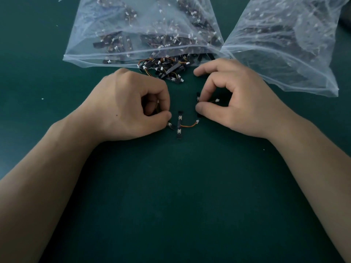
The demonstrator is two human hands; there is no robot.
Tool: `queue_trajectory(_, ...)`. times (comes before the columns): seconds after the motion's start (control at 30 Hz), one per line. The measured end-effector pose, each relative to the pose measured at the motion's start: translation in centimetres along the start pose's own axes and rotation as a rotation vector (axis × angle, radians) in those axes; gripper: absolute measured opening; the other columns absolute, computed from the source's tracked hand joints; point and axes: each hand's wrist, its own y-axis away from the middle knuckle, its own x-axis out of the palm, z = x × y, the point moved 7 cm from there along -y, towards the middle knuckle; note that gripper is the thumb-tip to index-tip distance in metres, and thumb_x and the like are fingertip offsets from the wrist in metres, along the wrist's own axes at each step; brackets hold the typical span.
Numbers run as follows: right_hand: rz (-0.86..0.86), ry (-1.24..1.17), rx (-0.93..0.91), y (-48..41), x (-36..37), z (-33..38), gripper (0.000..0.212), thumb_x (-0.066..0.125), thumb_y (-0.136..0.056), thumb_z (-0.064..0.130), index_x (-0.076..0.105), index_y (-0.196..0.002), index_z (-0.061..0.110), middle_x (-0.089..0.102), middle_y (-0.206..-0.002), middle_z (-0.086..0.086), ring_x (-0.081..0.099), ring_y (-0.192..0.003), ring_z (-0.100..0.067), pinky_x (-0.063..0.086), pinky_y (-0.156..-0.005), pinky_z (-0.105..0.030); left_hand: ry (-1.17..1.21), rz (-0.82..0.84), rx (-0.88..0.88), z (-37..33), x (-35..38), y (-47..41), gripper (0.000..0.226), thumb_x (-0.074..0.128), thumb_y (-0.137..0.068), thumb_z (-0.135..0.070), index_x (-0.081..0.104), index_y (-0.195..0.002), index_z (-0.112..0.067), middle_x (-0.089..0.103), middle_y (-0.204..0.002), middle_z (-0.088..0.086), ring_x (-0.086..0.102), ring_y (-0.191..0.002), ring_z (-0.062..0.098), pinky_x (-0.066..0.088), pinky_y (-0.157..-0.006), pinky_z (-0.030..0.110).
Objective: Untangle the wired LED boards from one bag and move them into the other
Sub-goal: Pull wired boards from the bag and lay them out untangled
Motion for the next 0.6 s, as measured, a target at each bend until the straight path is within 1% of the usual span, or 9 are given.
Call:
queue_trajectory(0.03,0.008,-0.002,0.002,0.0,0.03,0.02,0.013,0.082,-0.087,0.031,0.071,-0.082,0.026,0.059,-0.137,0.015,0.052,-0.129,-0.006,0.039,-0.112,-0.037,0.026,0.009,0.006,-0.03,0.09,-0.03,0.007,0.071,-0.074,-0.035,0.068,-0.079,-0.032,0.064,-0.068,-0.013,0.059,-0.062,0.01,0.04,-0.059,0.023)
queue_trajectory(0.1,0.021,-0.002,0.0,0.0,0.07,0.1,0.013,0.082,-0.087,0.032,0.071,-0.083,0.026,0.058,-0.138,0.015,0.051,-0.131,-0.005,0.038,-0.111,-0.035,0.068,0.023,0.017,-0.07,0.2,-0.03,0.016,0.071,-0.075,-0.034,0.07,-0.09,-0.035,0.065,-0.074,-0.013,0.057,-0.063,0.012,0.039,-0.059,0.018)
queue_trajectory(0.17,0.029,-0.003,0.001,0.02,0.09,0.13,0.012,0.082,-0.088,0.031,0.071,-0.084,0.027,0.057,-0.139,0.016,0.05,-0.132,-0.005,0.037,-0.113,-0.035,0.108,0.035,0.018,0.01,0.22,-0.05,0.022,0.073,-0.075,-0.032,0.071,-0.096,-0.036,0.066,-0.077,-0.012,0.055,-0.063,0.016,0.038,-0.059,0.016)
queue_trajectory(0.3,0.052,-0.001,0.006,0.04,0.1,0.11,0.013,0.081,-0.088,0.028,0.069,-0.082,0.027,0.056,-0.141,0.016,0.048,-0.134,-0.005,0.035,-0.116,-0.04,0.163,0.066,0.03,-0.05,0.22,-0.03,0.027,0.072,-0.071,-0.022,0.073,-0.094,-0.035,0.066,-0.076,-0.01,0.053,-0.059,0.018,0.04,-0.056,0.018)
queue_trajectory(0.37,0.079,0.006,0.004,0.07,0.16,0.16,0.015,0.08,-0.087,0.031,0.068,-0.079,0.028,0.055,-0.143,0.016,0.045,-0.137,-0.007,0.032,-0.118,-0.045,0.174,0.072,0.033,-0.14,0.25,-0.02,0.028,0.071,-0.07,-0.019,0.074,-0.094,-0.033,0.066,-0.075,-0.009,0.052,-0.059,0.018,0.041,-0.056,0.018)
queue_trajectory(0.43,0.098,0.003,-0.001,0.11,0.17,0.2,0.012,0.075,-0.085,0.036,0.067,-0.08,0.028,0.054,-0.145,0.016,0.044,-0.138,-0.006,0.03,-0.119,-0.049,0.186,0.068,0.034,-0.2,0.21,-0.02,0.028,0.071,-0.07,-0.018,0.075,-0.094,-0.031,0.066,-0.075,-0.008,0.052,-0.059,0.019,0.042,-0.055,0.022)
queue_trajectory(0.53,0.088,-0.032,-0.012,0.18,-0.07,0.09,0.007,0.071,-0.085,0.029,0.066,-0.088,0.026,0.056,-0.143,0.015,0.045,-0.139,-0.005,0.03,-0.119,-0.051,0.203,0.051,0.028,-0.09,0.13,0.0,0.025,0.073,-0.071,-0.021,0.075,-0.095,-0.03,0.066,-0.074,-0.008,0.05,-0.059,0.021,0.042,-0.055,0.026)
queue_trajectory(0.6,0.085,-0.026,-0.024,0.2,-0.08,0.09,0.011,0.075,-0.087,0.021,0.066,-0.093,0.025,0.057,-0.142,0.013,0.046,-0.139,-0.006,0.031,-0.119,-0.052,0.185,0.038,0.042,-0.26,0.17,-0.04,0.021,0.076,-0.074,-0.03,0.075,-0.095,-0.031,0.064,-0.073,-0.007,0.053,-0.061,0.021,0.042,-0.057,0.026)
